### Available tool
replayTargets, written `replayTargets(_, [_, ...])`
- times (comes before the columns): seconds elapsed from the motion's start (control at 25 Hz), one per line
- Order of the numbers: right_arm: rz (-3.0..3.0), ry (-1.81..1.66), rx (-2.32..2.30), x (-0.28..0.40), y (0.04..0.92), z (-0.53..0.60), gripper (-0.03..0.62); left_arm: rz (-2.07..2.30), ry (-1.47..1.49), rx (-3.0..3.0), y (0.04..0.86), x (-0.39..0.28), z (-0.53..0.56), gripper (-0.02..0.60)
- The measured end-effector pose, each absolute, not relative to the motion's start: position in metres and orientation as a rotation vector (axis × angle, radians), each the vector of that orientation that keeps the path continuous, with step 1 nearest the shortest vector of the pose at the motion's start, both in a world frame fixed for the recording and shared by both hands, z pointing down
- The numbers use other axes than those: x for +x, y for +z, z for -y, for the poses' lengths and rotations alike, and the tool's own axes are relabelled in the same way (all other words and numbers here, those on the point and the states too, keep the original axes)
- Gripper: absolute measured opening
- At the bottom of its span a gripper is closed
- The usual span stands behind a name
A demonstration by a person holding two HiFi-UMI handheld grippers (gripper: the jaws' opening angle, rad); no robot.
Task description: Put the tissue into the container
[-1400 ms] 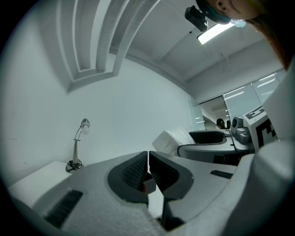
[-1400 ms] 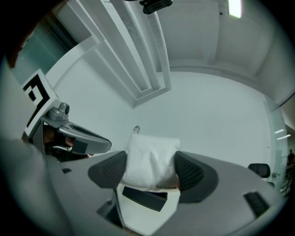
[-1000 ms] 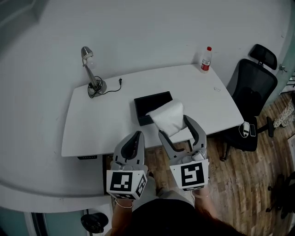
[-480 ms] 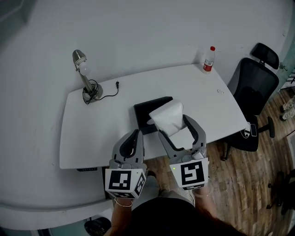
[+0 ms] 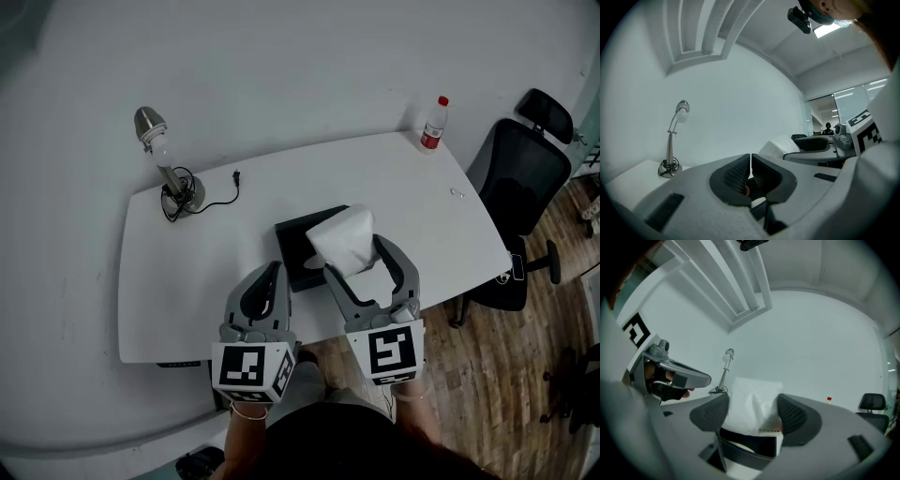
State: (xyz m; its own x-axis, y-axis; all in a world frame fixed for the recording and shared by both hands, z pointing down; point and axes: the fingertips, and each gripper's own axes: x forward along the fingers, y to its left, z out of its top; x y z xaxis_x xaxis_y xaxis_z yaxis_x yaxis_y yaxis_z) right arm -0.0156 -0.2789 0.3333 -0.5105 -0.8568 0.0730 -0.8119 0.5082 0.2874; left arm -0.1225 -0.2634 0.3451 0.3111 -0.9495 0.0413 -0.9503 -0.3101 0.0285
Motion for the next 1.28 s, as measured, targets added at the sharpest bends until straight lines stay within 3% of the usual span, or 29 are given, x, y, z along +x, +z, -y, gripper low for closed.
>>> replayTargets(1.28, [2.392, -0.019, 1.348, -0.038, 0.42, 0.345, 0.347, 1.673, 0.053, 2.464, 0.383, -0.136, 0.335, 0.029])
